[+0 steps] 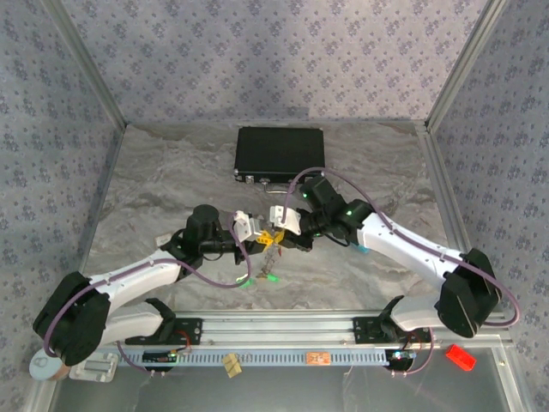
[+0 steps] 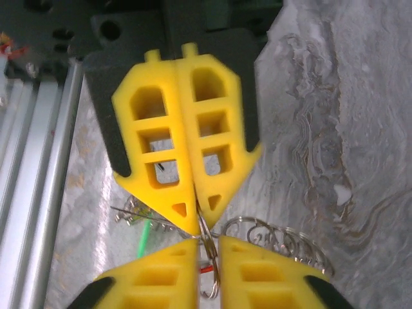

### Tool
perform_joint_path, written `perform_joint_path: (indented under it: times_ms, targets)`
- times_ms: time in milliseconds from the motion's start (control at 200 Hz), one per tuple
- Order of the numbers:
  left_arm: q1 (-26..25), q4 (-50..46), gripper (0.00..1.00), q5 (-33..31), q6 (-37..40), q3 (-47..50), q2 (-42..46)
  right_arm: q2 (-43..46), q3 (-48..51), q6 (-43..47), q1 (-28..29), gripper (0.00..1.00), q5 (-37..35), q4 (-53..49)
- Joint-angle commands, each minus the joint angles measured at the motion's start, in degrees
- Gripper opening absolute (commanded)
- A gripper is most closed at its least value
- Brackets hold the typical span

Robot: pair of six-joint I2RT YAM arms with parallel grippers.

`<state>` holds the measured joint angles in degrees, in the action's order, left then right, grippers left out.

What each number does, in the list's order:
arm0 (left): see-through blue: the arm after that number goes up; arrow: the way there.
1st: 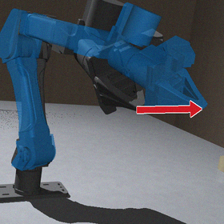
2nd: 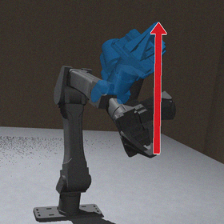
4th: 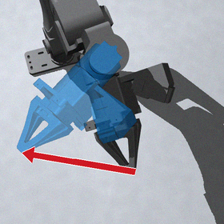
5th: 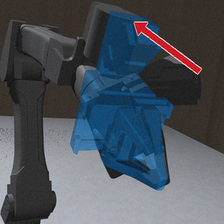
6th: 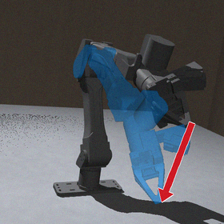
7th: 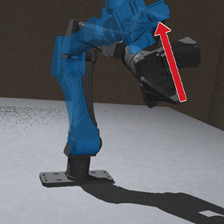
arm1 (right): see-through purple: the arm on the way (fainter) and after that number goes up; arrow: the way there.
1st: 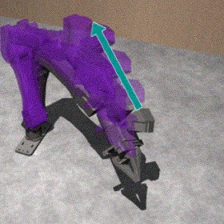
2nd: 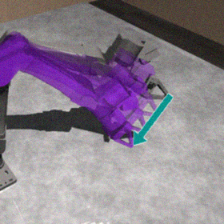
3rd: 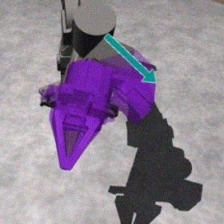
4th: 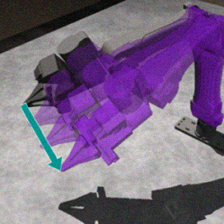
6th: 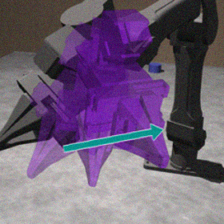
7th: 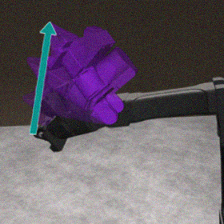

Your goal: Put the keys on the keyring

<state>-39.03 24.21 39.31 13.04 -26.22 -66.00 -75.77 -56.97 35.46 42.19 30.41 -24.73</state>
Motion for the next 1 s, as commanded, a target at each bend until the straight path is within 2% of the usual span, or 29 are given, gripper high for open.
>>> perform_joint_path:
  times_ms: [0,130,430,540,995]
  targets:
    - [-0.1,4.8,0.00,0.5,0.0,-0.1,1.0,4.0,3.4,-4.5,-3.2,0.32,6.2,5.5]
    - [-0.1,9.3,0.00,1.4,-1.3,1.2,0.9,5.2,6.8,-7.4,-4.5,0.35,7.5,8.9]
    - [-0.2,13.5,0.00,2.5,-2.1,2.9,1.1,10.1,12.6,-9.8,-5.1,0.36,8.8,14.7]
    - [-0.1,14.5,0.00,2.9,-2.3,3.3,0.8,9.6,12.1,-9.0,-5.0,0.36,10.5,12.8]
    - [-0.1,18.1,0.00,4.4,-3.8,4.5,-0.2,5.4,7.7,-7.8,-4.0,0.34,7.2,11.5]
